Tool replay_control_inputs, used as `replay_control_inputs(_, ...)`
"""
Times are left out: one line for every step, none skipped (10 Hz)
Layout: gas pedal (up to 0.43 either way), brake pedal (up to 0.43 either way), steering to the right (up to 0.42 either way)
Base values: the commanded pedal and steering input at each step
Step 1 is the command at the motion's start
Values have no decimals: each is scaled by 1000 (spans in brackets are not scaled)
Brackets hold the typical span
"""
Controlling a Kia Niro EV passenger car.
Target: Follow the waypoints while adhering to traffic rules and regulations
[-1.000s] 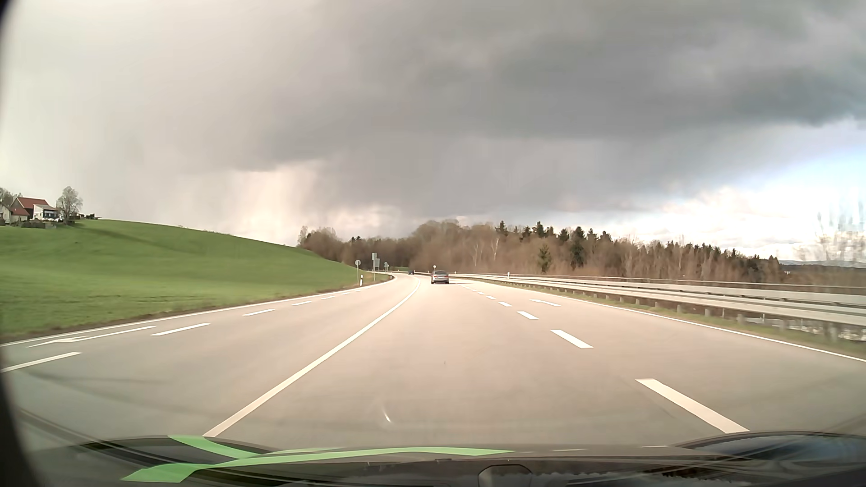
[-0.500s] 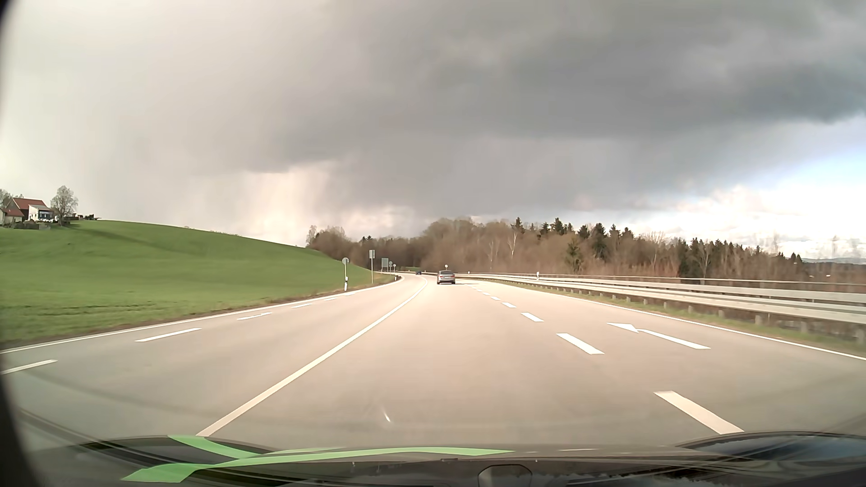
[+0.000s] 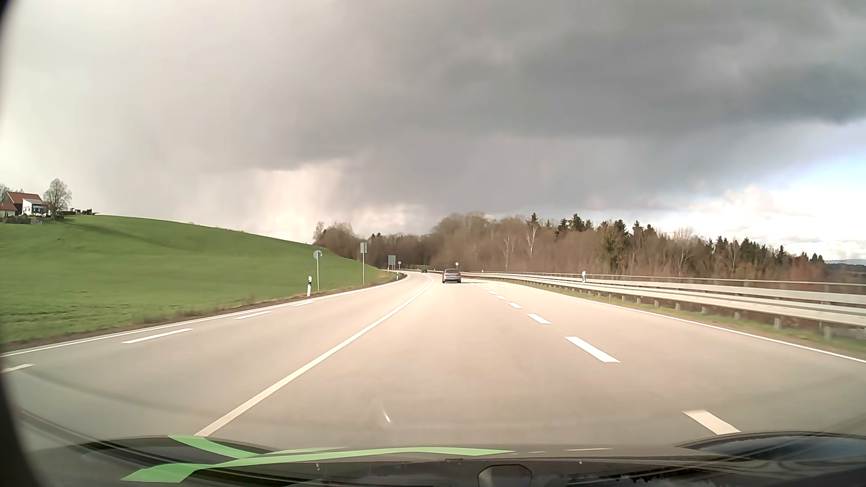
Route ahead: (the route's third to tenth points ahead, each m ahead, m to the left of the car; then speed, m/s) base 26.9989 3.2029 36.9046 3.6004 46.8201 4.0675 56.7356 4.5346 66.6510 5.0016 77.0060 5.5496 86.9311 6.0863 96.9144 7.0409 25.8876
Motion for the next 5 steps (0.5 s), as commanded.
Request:
replay_control_inputs(110, 0, -12)
replay_control_inputs(98, 0, -11)
replay_control_inputs(79, 0, -11)
replay_control_inputs(79, 0, -10)
replay_control_inputs(79, 0, -10)
